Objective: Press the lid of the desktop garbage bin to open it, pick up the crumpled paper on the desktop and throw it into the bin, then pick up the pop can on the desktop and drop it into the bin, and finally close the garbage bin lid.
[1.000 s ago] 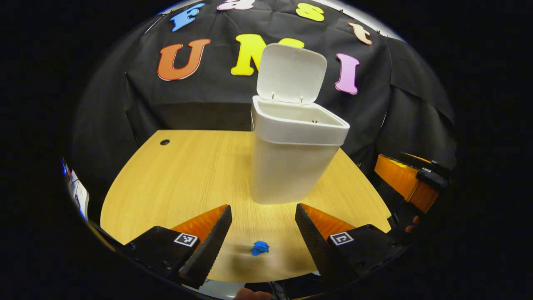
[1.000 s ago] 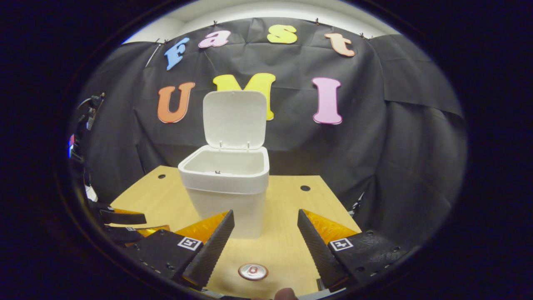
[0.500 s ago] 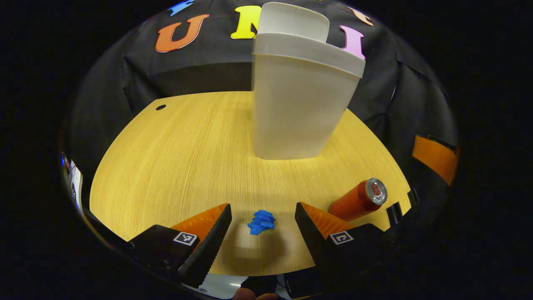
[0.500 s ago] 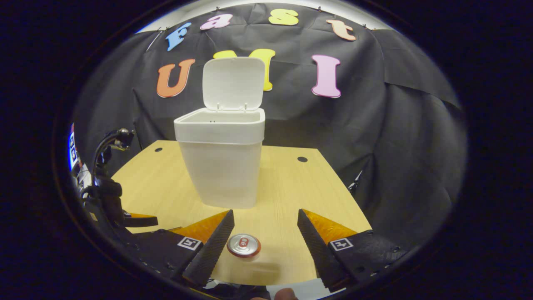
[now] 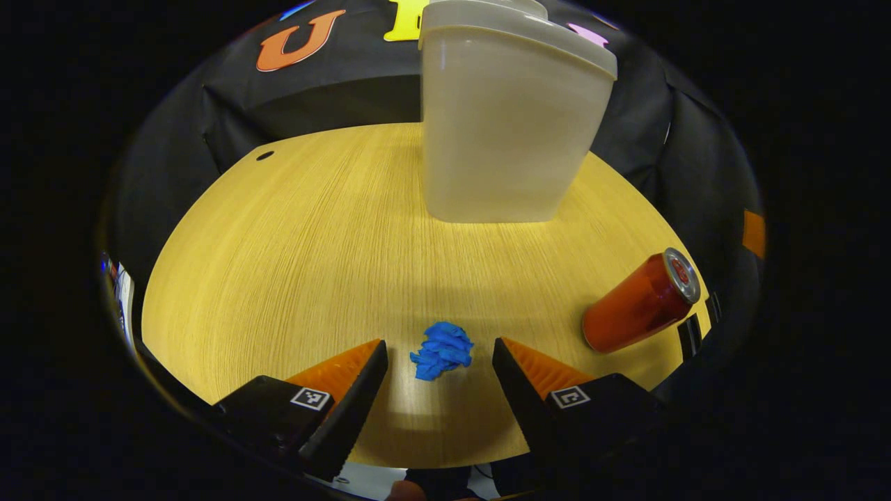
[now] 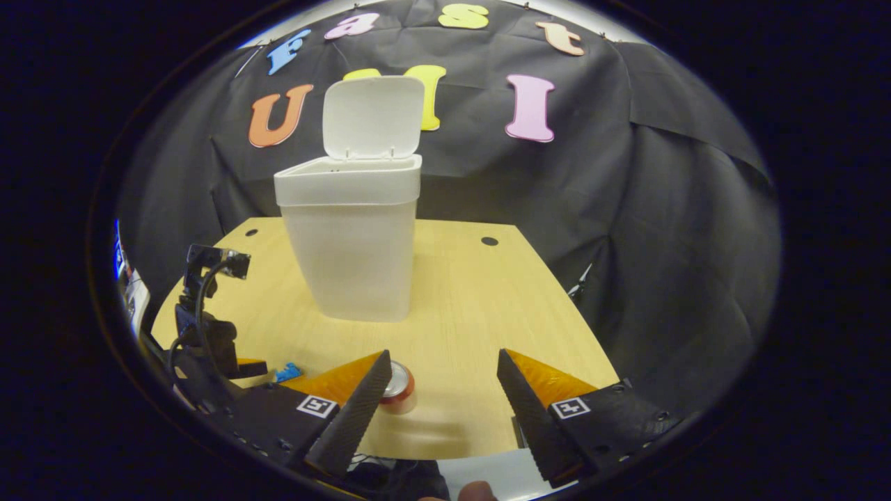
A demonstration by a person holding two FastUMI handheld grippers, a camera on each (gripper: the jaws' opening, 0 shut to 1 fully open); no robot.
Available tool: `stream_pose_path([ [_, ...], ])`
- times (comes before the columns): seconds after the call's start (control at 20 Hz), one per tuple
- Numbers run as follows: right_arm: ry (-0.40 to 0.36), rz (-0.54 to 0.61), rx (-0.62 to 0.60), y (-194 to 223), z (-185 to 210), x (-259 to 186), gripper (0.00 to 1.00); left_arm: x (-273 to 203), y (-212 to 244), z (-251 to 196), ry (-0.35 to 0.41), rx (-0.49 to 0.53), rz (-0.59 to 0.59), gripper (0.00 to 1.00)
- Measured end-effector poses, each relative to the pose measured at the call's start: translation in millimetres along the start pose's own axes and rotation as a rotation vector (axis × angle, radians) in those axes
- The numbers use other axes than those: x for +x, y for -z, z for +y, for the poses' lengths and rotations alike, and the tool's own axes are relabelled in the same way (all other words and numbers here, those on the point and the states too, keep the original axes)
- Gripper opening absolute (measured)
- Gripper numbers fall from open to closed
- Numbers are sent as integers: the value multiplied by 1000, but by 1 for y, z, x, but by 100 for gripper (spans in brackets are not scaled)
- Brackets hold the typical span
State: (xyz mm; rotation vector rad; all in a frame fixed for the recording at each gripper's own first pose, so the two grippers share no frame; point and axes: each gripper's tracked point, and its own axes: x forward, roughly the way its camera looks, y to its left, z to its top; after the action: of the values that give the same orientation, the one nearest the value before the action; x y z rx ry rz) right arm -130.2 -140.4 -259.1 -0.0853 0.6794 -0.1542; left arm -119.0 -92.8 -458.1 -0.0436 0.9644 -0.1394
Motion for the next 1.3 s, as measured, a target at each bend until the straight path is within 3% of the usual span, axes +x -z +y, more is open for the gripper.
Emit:
stream_pose_path([
  [0.15, 0, 1, -10, 0, 0, -2, 95, 5, 2, 7, -7, -1, 7, 94],
  [0.25, -5, 12, 3, 3, 2, -1, 98, 6, 1, 6, -1, -5, 5, 80],
  [0.55, -66, 42, -2, 16, 29, -9, 95, 16, -2, 6, 6, 23, 5, 52],
  [0.6, -73, 46, -4, 19, 31, -10, 95, 16, -3, 7, 10, 30, 4, 55],
  [0.75, -77, 54, 4, 23, 31, -12, 94, 15, -8, 3, 20, 37, -5, 41],
  [0.95, -73, 64, 18, 30, 28, -13, 95, -3, -29, -4, 27, 40, -73, 35],
  [1.3, -79, 135, 33, 60, 29, -4, 96, -45, -85, -11, 36, 24, -200, 34],
])
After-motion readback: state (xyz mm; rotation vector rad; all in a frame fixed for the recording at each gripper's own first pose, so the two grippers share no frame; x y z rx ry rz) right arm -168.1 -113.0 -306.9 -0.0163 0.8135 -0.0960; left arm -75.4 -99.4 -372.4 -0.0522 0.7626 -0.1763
